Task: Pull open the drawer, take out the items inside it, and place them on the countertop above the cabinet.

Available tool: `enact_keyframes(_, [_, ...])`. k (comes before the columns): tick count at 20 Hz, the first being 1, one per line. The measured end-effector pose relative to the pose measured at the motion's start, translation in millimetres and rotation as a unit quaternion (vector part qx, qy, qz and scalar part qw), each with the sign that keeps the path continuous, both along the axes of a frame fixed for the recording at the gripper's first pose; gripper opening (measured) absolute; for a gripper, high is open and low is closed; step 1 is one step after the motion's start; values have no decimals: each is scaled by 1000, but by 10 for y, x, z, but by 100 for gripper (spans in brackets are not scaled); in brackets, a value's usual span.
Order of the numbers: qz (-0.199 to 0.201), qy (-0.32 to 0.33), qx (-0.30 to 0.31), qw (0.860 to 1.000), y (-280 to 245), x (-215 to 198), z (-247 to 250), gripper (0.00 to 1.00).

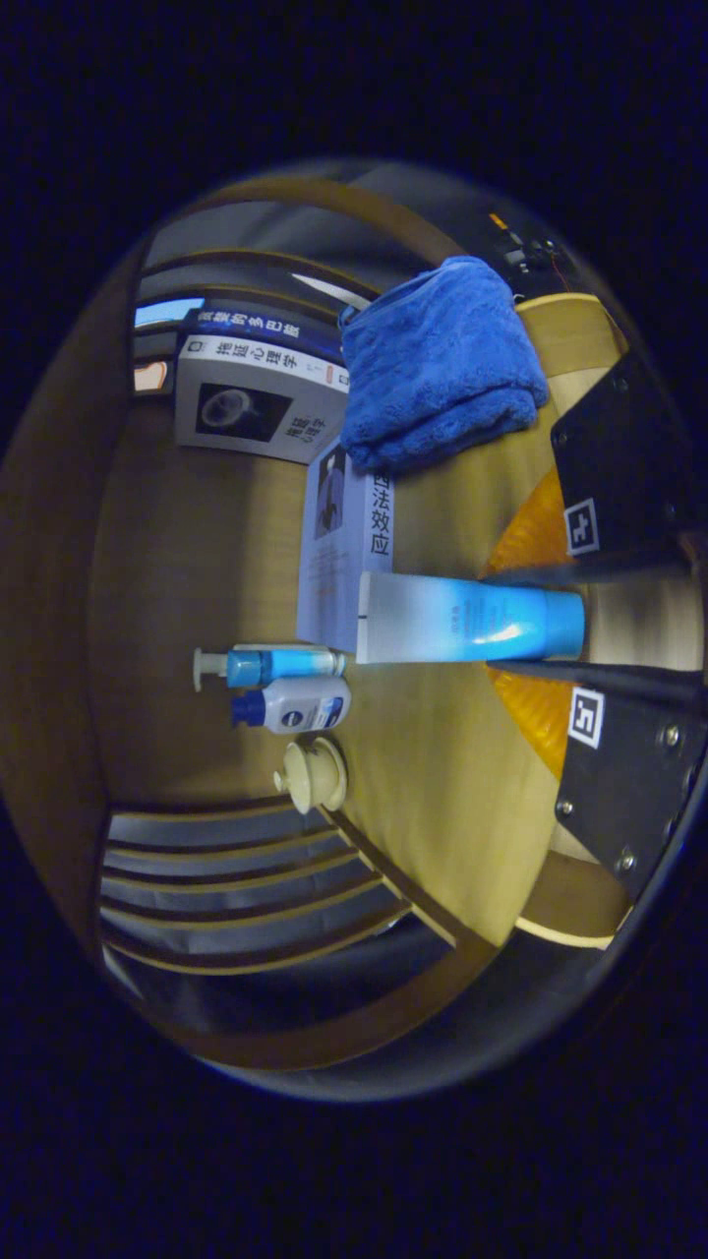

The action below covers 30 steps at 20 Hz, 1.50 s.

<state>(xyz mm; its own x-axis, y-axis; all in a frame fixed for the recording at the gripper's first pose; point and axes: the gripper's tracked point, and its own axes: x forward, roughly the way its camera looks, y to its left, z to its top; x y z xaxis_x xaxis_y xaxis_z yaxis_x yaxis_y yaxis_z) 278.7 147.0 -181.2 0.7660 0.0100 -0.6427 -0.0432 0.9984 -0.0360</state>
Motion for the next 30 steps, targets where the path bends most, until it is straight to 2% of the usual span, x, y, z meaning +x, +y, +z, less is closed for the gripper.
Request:
enact_keyframes(9, [-29,-2,5,1000,-31,164,-183,35])
enact_keyframes(15, [-30,-7,6,1000,-28,162,-191,35])
enact_keyframes(20, [-38,-8,25,999,-27,157,-201,40])
enact_keyframes(22, [-29,-16,30,999,-5,135,-152,42])
enact_keyframes(25, [-13,-49,40,998,34,101,43,69])
enact_keyframes(26, [-9,-62,44,997,45,67,139,82])
enact_keyframes(29, [1,-104,45,994,-6,-130,467,94])
enact_keyframes(30, [4,-117,42,992,-33,-240,585,95])
